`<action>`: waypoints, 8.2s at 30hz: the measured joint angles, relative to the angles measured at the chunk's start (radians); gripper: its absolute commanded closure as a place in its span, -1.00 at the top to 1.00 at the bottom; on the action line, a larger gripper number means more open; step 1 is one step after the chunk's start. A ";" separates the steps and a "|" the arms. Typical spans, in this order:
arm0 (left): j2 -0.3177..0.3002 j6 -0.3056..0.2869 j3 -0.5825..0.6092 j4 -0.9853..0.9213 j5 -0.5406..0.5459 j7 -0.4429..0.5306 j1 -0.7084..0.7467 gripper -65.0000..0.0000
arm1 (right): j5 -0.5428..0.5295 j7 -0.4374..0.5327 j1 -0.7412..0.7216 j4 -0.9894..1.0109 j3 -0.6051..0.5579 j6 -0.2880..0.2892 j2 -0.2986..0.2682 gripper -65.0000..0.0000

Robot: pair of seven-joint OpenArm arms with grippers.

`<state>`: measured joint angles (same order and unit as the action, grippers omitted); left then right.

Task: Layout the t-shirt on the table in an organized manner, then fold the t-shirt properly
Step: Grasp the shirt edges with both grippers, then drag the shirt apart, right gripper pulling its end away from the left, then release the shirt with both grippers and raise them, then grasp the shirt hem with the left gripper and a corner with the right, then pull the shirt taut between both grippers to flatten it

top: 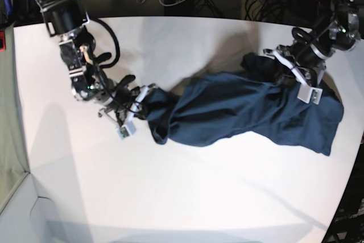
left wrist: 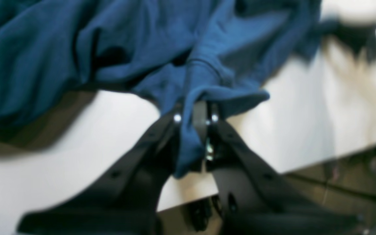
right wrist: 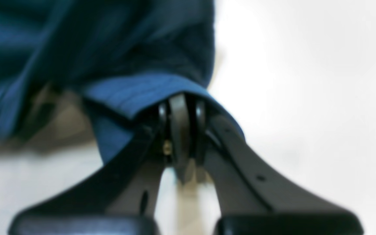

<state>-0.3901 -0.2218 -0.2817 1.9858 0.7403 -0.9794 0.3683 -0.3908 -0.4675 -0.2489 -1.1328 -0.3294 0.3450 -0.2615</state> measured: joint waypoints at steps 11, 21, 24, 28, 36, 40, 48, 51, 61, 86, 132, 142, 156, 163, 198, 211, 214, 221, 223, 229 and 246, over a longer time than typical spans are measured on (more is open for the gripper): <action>-0.012 -0.071 0.005 -0.003 -0.001 0.004 0.069 -1.00 | 0.037 -0.054 -0.129 -0.011 0.242 -0.024 -0.035 -1.00; -0.012 -0.069 0.190 -0.004 -0.011 -0.008 0.045 -1.00 | 0.036 -0.111 -0.112 -0.179 0.259 -0.024 -0.060 -0.67; 0.001 -0.062 0.302 -0.007 -0.016 -0.007 -0.017 -1.00 | 0.042 -0.133 -0.094 -0.145 0.261 -0.026 -0.075 -0.41; 0.084 -0.060 0.423 -0.010 -0.010 -0.005 -0.100 -1.00 | 0.042 -0.142 -0.084 -0.128 0.257 -0.027 -0.107 -0.17; 0.153 -0.060 0.526 -0.009 -0.076 -0.005 -0.151 -0.94 | 0.030 -0.134 0.046 -0.328 0.301 -0.027 -0.167 -0.03; 0.144 -0.060 0.525 -0.010 -0.039 -0.029 -0.150 -0.45 | 0.043 -0.140 0.129 -0.424 0.378 -0.027 -0.148 -0.03; 0.149 -0.063 0.516 -0.001 -0.026 -0.093 -0.149 0.68 | 0.047 -0.143 0.303 -0.591 0.460 -0.032 -0.035 0.28; 0.154 -0.067 0.479 0.000 -0.019 -0.095 -0.145 0.88 | 0.035 -0.140 0.389 -0.681 0.454 -0.029 0.003 0.30; 0.159 -0.064 -0.058 -0.010 0.185 -0.097 -0.171 0.93 | 0.016 -0.133 0.619 -0.839 0.431 -0.031 0.065 0.30; 0.116 -0.068 -0.472 -0.444 0.064 -0.095 -0.246 0.93 | -0.026 -0.135 0.716 -0.718 0.112 -0.027 0.015 0.29; 0.274 -0.068 -0.219 -0.518 -0.002 -0.090 -0.464 0.92 | -0.026 -0.134 0.665 -0.797 0.133 -0.027 -0.026 -1.00; 0.272 -0.068 -0.220 -0.617 -0.003 -0.092 -0.531 -0.22 | -0.026 -0.133 0.661 -0.796 0.133 -0.027 -0.027 -1.00; 0.294 -0.062 -0.222 -0.733 -0.008 -0.092 -0.632 -0.99 | -0.027 -0.135 0.659 -0.796 0.140 -0.027 -0.026 -1.00; 0.274 -0.064 -0.239 -0.569 0.005 -0.095 -0.642 -0.99 | -0.026 -0.135 0.659 -0.796 0.193 -0.027 -0.026 -1.00; 0.089 -0.068 -0.103 -0.749 -0.190 0.100 -0.450 -0.04 | -0.026 -0.135 0.659 -0.796 0.198 -0.027 -0.026 -1.00; 0.092 -0.066 -0.124 -0.710 -0.161 0.067 -0.460 -0.99 | -0.026 -0.135 0.639 -0.777 0.198 -0.027 -0.027 -1.00; 0.095 -0.069 -0.212 -0.550 -0.109 -0.016 -0.461 -0.99 | -0.029 -0.139 0.628 -0.777 0.198 -0.027 -0.048 -1.00; 0.107 -0.063 -0.289 -0.396 -0.054 -0.064 -0.566 -0.99 | -0.032 -0.142 0.614 -0.776 0.262 -0.027 -0.070 -1.00; 0.108 -0.065 -0.285 -0.440 -0.078 -0.059 -0.612 -0.99 | -0.027 -0.139 0.601 -0.776 0.276 -0.027 -0.074 -1.00; 0.106 -0.061 -0.288 -0.625 -0.214 -0.055 -0.681 -0.99 | -0.026 -0.138 0.598 -0.776 0.370 -0.027 -0.074 -1.00; 0.071 -0.066 -0.267 -1.065 -0.352 0.149 -0.780 -0.83 | -0.033 -0.143 0.541 -0.707 0.388 -0.027 -0.071 -1.00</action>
<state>-0.3195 -0.2882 -0.5484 0.9211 0.3882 -0.8303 -0.4122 -0.4240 -0.6109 0.2920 -1.8397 0.0586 0.3180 -0.3328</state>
